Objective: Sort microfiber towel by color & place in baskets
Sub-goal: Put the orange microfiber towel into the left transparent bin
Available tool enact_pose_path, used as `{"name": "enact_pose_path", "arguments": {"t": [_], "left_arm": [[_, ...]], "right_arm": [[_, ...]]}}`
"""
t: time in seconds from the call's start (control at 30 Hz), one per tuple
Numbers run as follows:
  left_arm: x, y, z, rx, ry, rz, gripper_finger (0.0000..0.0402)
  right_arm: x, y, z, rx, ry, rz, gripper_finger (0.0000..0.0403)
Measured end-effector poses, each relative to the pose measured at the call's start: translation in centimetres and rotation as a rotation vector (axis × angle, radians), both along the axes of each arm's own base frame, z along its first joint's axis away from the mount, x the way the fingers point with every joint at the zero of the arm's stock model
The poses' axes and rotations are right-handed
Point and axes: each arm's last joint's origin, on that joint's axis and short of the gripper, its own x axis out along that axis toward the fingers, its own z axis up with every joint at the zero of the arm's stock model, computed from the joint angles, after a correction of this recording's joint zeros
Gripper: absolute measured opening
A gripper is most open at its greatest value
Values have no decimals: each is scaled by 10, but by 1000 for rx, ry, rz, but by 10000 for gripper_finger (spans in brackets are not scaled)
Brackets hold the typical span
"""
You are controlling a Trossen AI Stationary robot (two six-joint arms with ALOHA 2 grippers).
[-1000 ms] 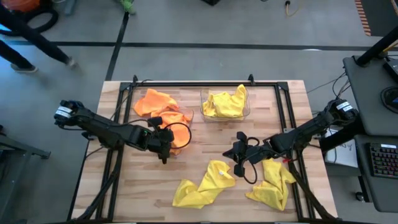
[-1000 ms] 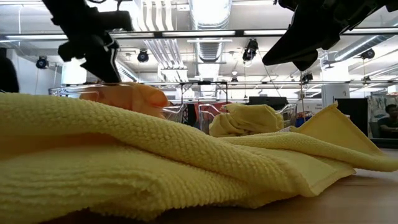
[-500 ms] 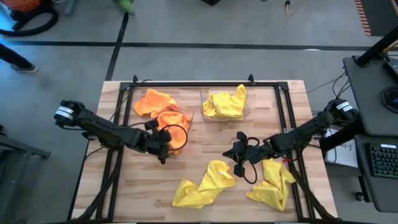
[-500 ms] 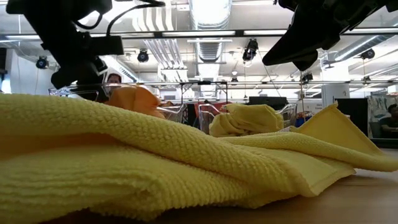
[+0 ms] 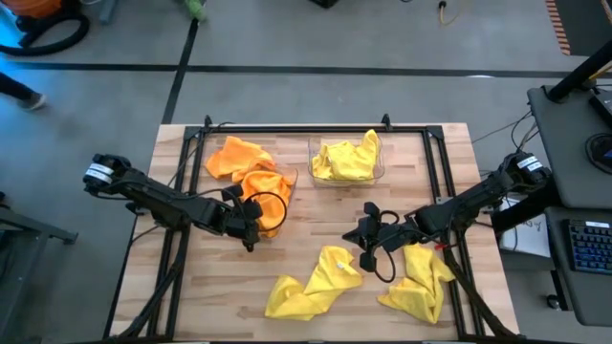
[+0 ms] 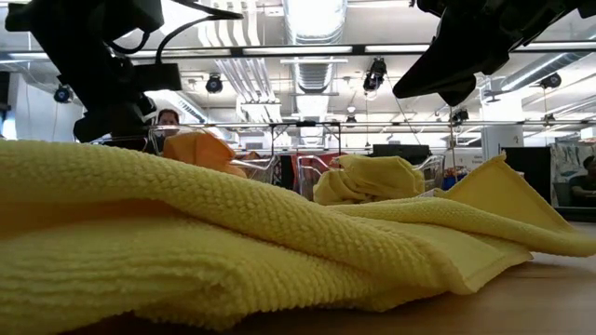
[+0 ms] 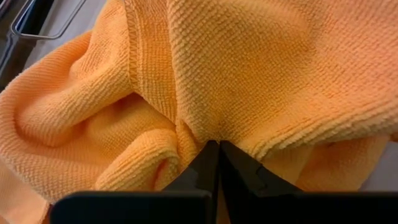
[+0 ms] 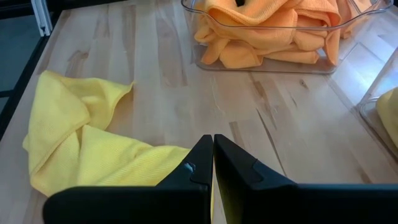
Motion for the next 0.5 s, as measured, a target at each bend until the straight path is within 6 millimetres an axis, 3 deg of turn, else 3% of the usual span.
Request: {"name": "enact_pose_path", "arguments": {"t": [0.3,0.5], "left_arm": [[6,-2,10,-1,-23,-13,3],[12,-3,30,15,-6,-26,46]], "right_arm": [[0,0,0,0,0,0,9],[0,0,0,0,1,0,9]]}}
